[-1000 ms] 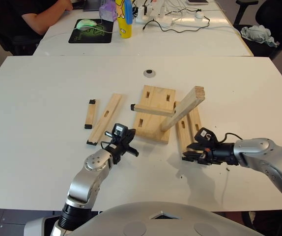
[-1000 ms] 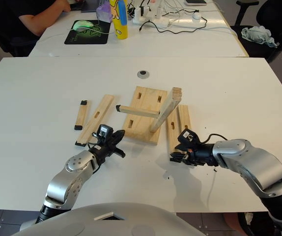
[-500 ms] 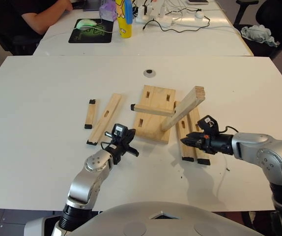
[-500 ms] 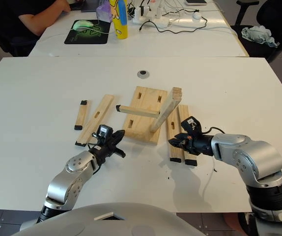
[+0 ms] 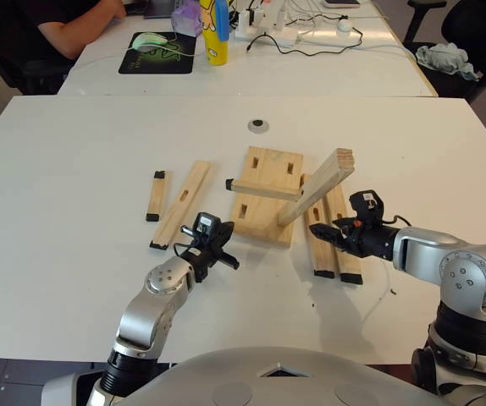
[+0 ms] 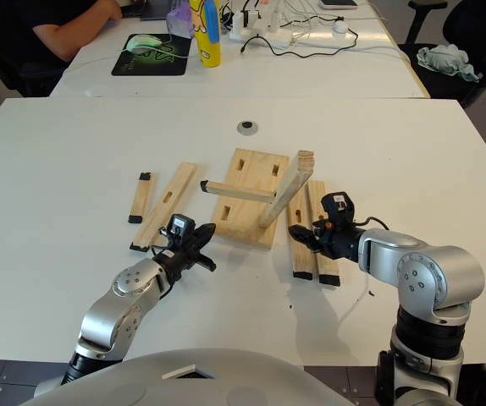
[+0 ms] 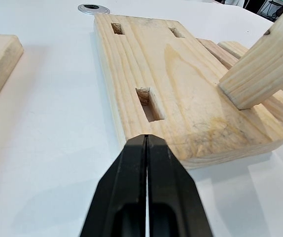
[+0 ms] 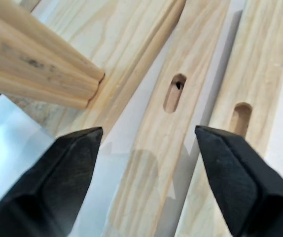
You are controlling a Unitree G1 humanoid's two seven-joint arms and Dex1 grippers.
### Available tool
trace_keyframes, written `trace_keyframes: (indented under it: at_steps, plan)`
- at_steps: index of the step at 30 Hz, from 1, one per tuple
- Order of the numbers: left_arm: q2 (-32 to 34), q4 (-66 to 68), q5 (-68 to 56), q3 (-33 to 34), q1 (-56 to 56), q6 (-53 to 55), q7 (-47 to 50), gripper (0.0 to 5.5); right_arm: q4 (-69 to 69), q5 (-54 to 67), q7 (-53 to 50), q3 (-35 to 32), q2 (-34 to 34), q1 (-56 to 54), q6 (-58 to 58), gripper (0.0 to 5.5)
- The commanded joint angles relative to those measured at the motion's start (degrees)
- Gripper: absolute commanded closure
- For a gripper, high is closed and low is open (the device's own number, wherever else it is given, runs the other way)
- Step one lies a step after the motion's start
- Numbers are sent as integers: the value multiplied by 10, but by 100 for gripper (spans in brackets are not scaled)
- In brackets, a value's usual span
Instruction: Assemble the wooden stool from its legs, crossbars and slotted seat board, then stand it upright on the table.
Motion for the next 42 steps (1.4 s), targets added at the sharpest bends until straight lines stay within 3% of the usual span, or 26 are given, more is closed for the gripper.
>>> trace_keyframes:
  at_steps: [1, 9, 26, 38, 42]
  plan:
    - [0, 20, 3, -4, -2, 23, 2, 550, -3, 16, -36, 6, 22, 1, 6, 129]
    - [-5, 19, 2, -1, 3, 23, 8, 550, 18, 43, -94, 10, 55, -13, 6, 129]
    - [-8, 8, 3, 3, 6, 31, 13, 550, 54, 66, -198, 64, 25, -4, 6, 129]
    - [5, 3, 2, 7, -12, 47, -3, 550, 58, 116, -312, 126, 0, -2, 6, 308]
    - [9, 12, 2, 7, -18, 42, -8, 550, 70, 128, -342, 106, 24, -26, 6, 340]
